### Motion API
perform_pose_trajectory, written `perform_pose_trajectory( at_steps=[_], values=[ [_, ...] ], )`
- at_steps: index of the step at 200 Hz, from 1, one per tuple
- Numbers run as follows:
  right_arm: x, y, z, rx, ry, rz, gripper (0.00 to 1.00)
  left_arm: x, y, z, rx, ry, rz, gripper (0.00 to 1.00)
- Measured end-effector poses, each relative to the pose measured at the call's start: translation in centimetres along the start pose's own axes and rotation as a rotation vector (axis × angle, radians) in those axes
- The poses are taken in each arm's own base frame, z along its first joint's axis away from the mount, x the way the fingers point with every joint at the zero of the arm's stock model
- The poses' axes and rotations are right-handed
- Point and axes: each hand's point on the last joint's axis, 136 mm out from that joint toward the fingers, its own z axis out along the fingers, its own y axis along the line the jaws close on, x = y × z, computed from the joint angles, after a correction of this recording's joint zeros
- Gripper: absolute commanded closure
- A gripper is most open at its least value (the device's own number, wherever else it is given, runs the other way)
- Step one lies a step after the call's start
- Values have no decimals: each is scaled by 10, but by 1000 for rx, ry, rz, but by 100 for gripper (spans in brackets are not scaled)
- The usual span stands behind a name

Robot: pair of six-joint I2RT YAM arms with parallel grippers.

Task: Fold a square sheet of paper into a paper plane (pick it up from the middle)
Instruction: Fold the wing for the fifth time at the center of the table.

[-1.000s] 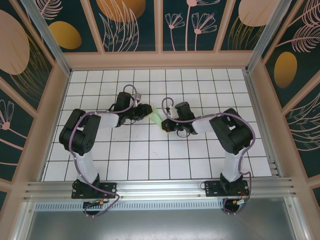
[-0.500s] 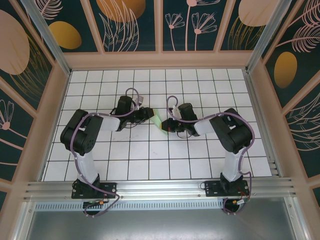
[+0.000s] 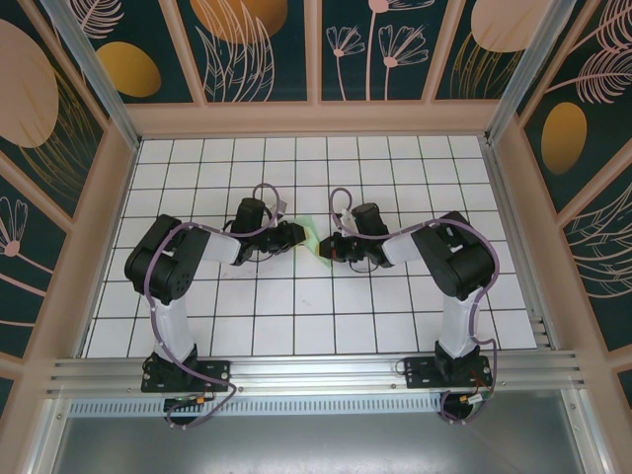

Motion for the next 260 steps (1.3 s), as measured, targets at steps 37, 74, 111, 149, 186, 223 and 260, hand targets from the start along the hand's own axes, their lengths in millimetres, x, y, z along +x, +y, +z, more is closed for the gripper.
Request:
perform_pose_trajectory(
  at_steps=[37,74,111,149,186,223,260],
  values=[
    [0,-1,1,2,13,12,100,0,1,0,-3,1,-2,78],
    [0,-1,1,4,25,21,100,-2,4,4,-12,0,-6,79],
    [0,-1,2,6,32,27,100,-3,11,7,-36,3,-22,79],
    [0,-1,2,10,37,32,100,-4,12,9,-52,11,-28,80],
    [-1,-1,2,15,42,38,100,-5,14,10,-83,30,-36,80],
    [-1,-1,2,20,49,44,95,-5,16,12,-123,50,-53,81],
    [-1,1,1,20,49,42,88,-5,18,13,-150,66,-68,82]
  ],
)
